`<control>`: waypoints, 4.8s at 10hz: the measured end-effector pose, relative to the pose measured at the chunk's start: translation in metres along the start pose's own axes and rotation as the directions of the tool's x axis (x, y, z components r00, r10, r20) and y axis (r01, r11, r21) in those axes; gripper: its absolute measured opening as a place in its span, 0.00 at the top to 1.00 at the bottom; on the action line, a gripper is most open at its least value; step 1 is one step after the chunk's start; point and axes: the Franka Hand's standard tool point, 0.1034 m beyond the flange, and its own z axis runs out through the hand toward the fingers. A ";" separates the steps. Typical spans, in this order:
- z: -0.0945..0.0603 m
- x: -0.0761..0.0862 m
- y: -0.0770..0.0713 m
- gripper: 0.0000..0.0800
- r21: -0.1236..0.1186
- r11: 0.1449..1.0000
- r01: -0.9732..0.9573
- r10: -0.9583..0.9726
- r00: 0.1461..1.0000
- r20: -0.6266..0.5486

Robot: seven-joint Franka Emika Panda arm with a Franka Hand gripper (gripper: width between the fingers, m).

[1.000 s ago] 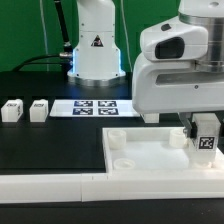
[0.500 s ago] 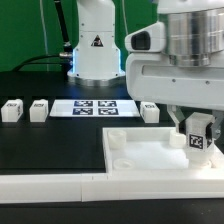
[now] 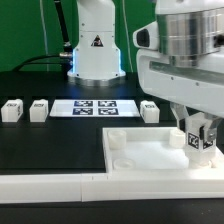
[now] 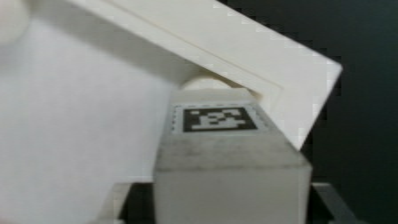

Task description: Assemble square table

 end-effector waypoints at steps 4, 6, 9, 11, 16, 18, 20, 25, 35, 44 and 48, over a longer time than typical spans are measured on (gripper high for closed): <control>0.001 -0.001 0.005 0.64 0.039 0.958 -0.285 0.285 0.958 0.023; 0.001 -0.003 0.005 0.34 0.034 0.984 -0.177 0.176 0.984 0.018; 0.001 -0.016 0.001 0.20 0.013 0.985 0.174 -0.174 0.985 -0.002; 0.001 -0.015 0.001 0.19 0.011 0.954 0.301 -0.301 0.954 -0.005; -0.002 -0.011 0.000 0.19 -0.025 0.623 0.782 -0.782 0.623 -0.022; -0.002 -0.010 0.000 0.19 -0.025 0.559 0.829 -0.829 0.559 -0.020; -0.001 -0.010 0.000 0.31 -0.024 0.588 0.809 -0.809 0.588 -0.021; -0.001 -0.010 0.000 0.64 -0.012 0.815 0.580 -0.580 0.814 -0.025; -0.002 -0.014 0.000 0.40 0.012 0.999 0.046 -0.046 0.999 -0.014; 0.003 -0.023 -0.004 0.19 -0.103 0.454 0.885 -0.891 0.453 -0.037; 0.003 -0.022 -0.003 0.49 -0.094 0.562 0.821 -0.827 0.560 -0.050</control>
Offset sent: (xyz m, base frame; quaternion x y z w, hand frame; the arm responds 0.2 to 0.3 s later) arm -0.0069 0.0060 -0.0040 0.0358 0.0264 0.1679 0.9848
